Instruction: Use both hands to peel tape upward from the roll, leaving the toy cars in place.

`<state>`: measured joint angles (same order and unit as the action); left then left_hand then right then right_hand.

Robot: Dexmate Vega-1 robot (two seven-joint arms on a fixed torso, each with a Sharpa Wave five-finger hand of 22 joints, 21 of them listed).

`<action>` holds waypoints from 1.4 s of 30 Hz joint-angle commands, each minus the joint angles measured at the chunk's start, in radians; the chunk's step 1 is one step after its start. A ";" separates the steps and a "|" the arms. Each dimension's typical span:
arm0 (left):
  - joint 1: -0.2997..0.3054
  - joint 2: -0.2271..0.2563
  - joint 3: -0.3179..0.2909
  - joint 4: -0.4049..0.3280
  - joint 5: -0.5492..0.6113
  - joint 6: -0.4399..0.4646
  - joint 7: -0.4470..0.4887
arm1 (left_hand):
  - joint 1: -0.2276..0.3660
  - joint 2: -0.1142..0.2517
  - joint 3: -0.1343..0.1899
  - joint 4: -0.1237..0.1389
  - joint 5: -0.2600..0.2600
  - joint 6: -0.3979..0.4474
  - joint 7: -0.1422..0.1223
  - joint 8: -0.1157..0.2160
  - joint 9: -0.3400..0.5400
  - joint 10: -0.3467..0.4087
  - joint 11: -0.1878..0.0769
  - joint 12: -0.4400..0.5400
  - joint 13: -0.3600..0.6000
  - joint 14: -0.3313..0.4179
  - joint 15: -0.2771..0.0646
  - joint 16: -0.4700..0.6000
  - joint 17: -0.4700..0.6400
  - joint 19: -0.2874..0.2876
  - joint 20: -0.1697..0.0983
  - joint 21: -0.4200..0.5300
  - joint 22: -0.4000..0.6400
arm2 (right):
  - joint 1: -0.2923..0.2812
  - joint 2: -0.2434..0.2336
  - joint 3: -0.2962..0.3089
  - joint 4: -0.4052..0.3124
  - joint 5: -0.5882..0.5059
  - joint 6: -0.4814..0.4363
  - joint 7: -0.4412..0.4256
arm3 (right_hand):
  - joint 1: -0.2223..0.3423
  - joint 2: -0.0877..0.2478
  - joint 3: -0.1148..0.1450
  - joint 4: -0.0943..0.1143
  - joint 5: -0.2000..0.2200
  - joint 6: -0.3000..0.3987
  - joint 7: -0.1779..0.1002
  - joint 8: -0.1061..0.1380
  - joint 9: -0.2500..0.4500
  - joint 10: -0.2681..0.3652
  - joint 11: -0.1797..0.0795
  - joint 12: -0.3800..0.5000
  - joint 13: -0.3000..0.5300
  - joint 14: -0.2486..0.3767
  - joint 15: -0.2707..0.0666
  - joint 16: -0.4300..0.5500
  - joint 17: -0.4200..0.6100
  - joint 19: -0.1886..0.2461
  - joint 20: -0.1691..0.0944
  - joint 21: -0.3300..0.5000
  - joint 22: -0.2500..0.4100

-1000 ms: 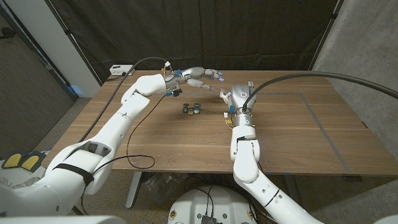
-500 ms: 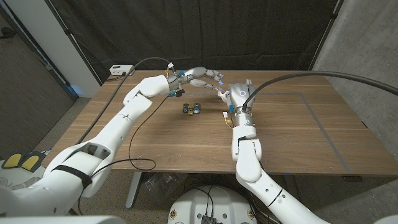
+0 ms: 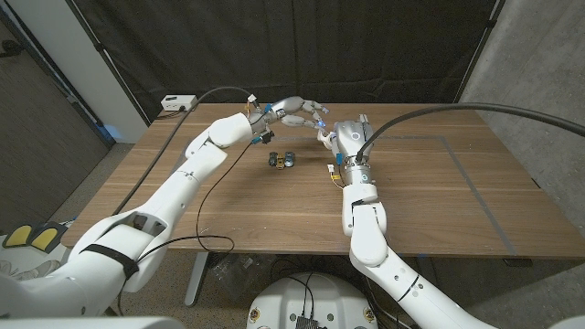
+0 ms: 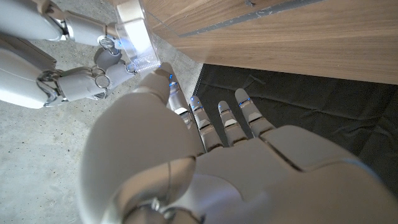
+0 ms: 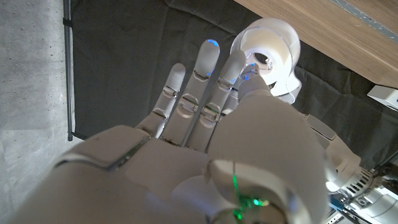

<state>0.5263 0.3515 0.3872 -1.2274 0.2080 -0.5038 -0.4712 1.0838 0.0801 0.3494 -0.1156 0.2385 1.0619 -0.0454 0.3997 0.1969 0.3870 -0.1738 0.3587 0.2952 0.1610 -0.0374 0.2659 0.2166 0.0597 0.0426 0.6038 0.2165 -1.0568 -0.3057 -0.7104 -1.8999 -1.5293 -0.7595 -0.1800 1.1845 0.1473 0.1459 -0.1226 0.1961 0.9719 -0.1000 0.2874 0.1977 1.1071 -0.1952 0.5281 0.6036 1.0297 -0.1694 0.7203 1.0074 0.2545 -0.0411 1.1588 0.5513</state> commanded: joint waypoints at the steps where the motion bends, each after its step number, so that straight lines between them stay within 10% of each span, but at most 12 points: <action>1: -0.026 -0.004 0.014 0.032 0.016 -0.018 0.005 | 0.002 0.017 0.000 0.006 -0.005 -0.007 0.016 0.005 0.021 -0.037 0.008 -0.012 0.010 -0.022 -0.119 -0.014 0.007 -0.019 0.006 0.006 0.005 | 0.015 -0.010 0.000 0.021 0.031 -0.002 -0.024 | 0.007 0.001 -0.003 0.000 0.006 0.067 -0.059 0.002 0.041 0.010 -0.001 -0.005 0.003 0.008 -0.064 -0.004 0.004 -0.002 -0.138 0.010 -0.003; 7: -0.025 0.028 0.023 -0.038 0.091 0.050 -0.006 | 0.003 0.034 -0.008 0.013 0.016 -0.040 -0.010 0.013 0.053 -0.108 0.015 -0.023 0.030 -0.056 -0.089 -0.033 0.017 -0.033 0.014 0.015 0.010 | 0.031 -0.014 0.000 0.034 0.055 -0.001 -0.018 | 0.007 0.000 -0.003 -0.001 0.006 0.066 -0.059 0.001 0.041 0.012 -0.001 -0.009 0.002 0.007 -0.064 -0.008 0.002 -0.003 -0.136 0.015 -0.007; 11: -0.057 0.056 0.046 -0.068 0.112 0.101 -0.109 | 0.038 -0.006 -0.042 -0.015 -0.006 -0.444 -0.050 -0.115 0.085 -0.232 0.025 -0.052 0.072 -0.149 -0.052 -0.064 0.012 -0.077 0.030 0.024 0.007 | 0.043 -0.016 -0.003 0.044 0.064 -0.004 -0.021 | 0.007 0.001 -0.004 0.000 0.006 0.066 -0.059 0.000 0.041 0.013 -0.001 -0.011 0.004 0.010 -0.064 -0.007 0.005 -0.006 -0.139 0.017 -0.010; 13: -0.071 0.061 0.054 -0.067 0.117 0.116 -0.149 | 0.021 -0.033 -0.075 -0.008 -0.015 -0.635 -0.129 -0.190 0.082 -0.298 0.054 -0.081 0.085 -0.210 -0.019 -0.067 0.004 -0.114 0.044 0.016 0.003 | 0.050 -0.015 -0.005 0.049 0.069 -0.006 -0.022 | 0.007 0.001 -0.004 0.000 0.006 0.068 -0.058 0.000 0.041 0.013 -0.001 -0.012 0.004 0.010 -0.064 -0.007 0.006 -0.006 -0.138 0.018 -0.011; 18: -0.084 0.041 0.040 -0.012 0.086 0.098 -0.174 | 0.006 -0.059 -0.107 -0.002 -0.003 -0.775 -0.164 -0.219 0.076 -0.360 0.068 -0.106 0.094 -0.268 0.011 -0.073 -0.003 -0.154 0.048 0.004 0.000 | 0.067 -0.018 -0.009 0.063 0.087 -0.005 -0.023 | 0.008 0.002 -0.004 0.000 0.006 0.067 -0.058 -0.001 0.042 0.013 -0.001 -0.013 0.006 0.010 -0.064 -0.008 0.006 -0.008 -0.139 0.020 -0.012; 23: -0.072 -0.002 -0.002 0.067 0.037 0.017 -0.097 | 0.012 -0.029 -0.129 0.010 0.030 -0.503 -0.171 -0.116 0.061 -0.217 0.049 -0.051 0.104 -0.155 -0.019 -0.019 -0.007 -0.101 0.044 0.032 -0.002 | 0.085 -0.020 -0.018 0.077 0.101 -0.004 -0.020 | 0.008 0.002 -0.003 -0.001 0.006 0.068 -0.058 -0.002 0.042 0.014 -0.001 -0.014 0.008 0.011 -0.064 -0.009 0.007 -0.008 -0.138 0.024 -0.015; 30: -0.072 -0.048 -0.031 0.150 0.012 -0.064 -0.011 | 0.051 0.027 -0.129 0.006 0.026 -0.070 -0.095 0.007 0.011 -0.040 0.014 0.003 0.114 -0.002 -0.075 0.045 0.018 -0.032 0.040 0.085 0.001 | 0.107 -0.021 -0.031 0.095 0.106 -0.014 -0.009 | 0.008 0.002 -0.004 0.000 0.005 0.069 -0.058 -0.003 0.042 0.017 -0.001 -0.018 0.009 0.012 -0.064 -0.010 0.009 -0.011 -0.137 0.028 -0.020; 42: -0.099 -0.080 -0.048 0.235 -0.021 -0.138 -0.024 | 0.080 0.073 -0.112 0.005 0.024 -0.013 0.002 0.036 0.034 -0.070 0.002 0.009 0.127 -0.016 -0.076 0.028 0.046 -0.064 0.034 0.096 0.004 | 0.133 -0.030 -0.037 0.119 0.153 -0.010 -0.014 | 0.007 0.001 -0.005 0.000 0.005 0.070 -0.056 -0.006 0.042 0.018 -0.001 -0.021 0.013 0.013 -0.064 -0.012 0.011 -0.014 -0.137 0.034 -0.027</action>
<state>0.4429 0.3019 0.3615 -1.0650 0.2016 -0.5756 -0.5190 1.1631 0.1357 0.2255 -0.1111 0.2630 1.0253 -0.0753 0.4291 0.2214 0.3191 -0.1661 0.3659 0.4173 0.1521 -0.0389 0.2994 0.2579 0.0048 0.0769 0.6929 0.2165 -0.9484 -0.3279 -0.7415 -1.8056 -1.4194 -0.7697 -0.1857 1.1837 0.1438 0.1459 -0.1225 0.1962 0.9740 -0.1019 0.2814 0.1981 1.1195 -0.1968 0.5134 0.6124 1.0295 -0.1693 0.7119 1.0167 0.2437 -0.0413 1.1843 0.5234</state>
